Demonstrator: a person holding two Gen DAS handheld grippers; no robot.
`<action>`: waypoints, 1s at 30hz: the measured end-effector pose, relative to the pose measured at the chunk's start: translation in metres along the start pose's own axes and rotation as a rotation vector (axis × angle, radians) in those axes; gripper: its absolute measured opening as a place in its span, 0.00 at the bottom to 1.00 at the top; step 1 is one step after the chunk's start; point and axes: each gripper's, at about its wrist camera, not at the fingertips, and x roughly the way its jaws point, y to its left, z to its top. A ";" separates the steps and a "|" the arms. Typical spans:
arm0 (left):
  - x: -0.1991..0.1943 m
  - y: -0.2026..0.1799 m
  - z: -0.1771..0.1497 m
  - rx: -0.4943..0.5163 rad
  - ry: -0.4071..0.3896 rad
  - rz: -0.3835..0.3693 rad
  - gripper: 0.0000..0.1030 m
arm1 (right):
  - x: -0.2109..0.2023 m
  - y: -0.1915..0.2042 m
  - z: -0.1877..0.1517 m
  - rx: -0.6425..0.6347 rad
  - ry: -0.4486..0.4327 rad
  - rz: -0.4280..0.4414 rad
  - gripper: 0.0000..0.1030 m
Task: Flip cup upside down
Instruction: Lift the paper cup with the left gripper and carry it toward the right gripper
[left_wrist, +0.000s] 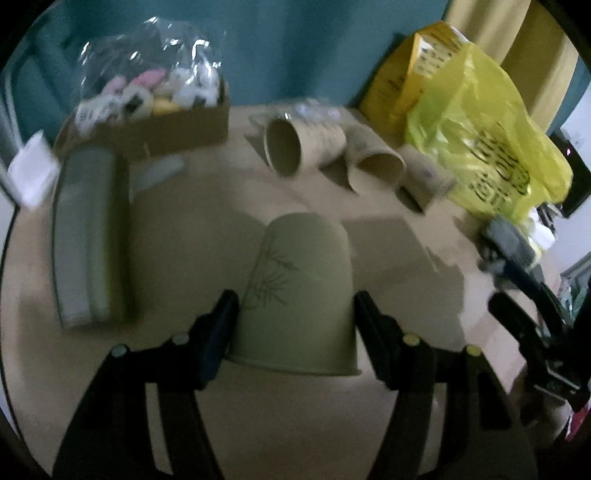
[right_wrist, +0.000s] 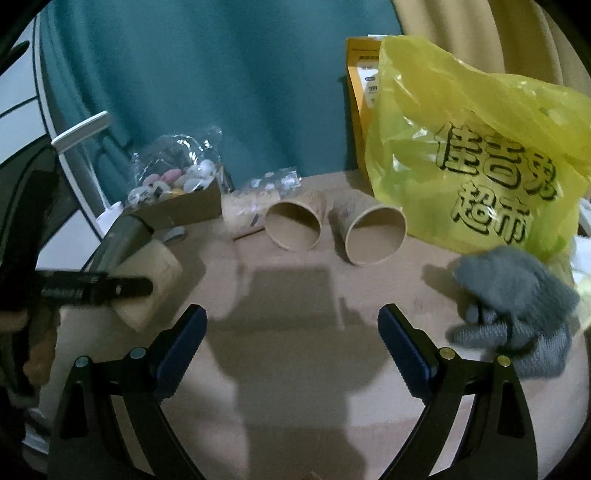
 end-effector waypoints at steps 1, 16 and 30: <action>-0.004 -0.004 -0.013 -0.022 0.000 -0.006 0.63 | -0.004 0.001 -0.005 0.002 0.002 0.003 0.93; -0.030 -0.044 -0.125 -0.185 -0.026 -0.019 0.63 | -0.046 -0.002 -0.074 -0.039 0.066 0.036 0.93; -0.017 -0.054 -0.124 -0.173 0.008 -0.009 0.65 | -0.047 -0.008 -0.080 -0.036 0.079 0.029 0.93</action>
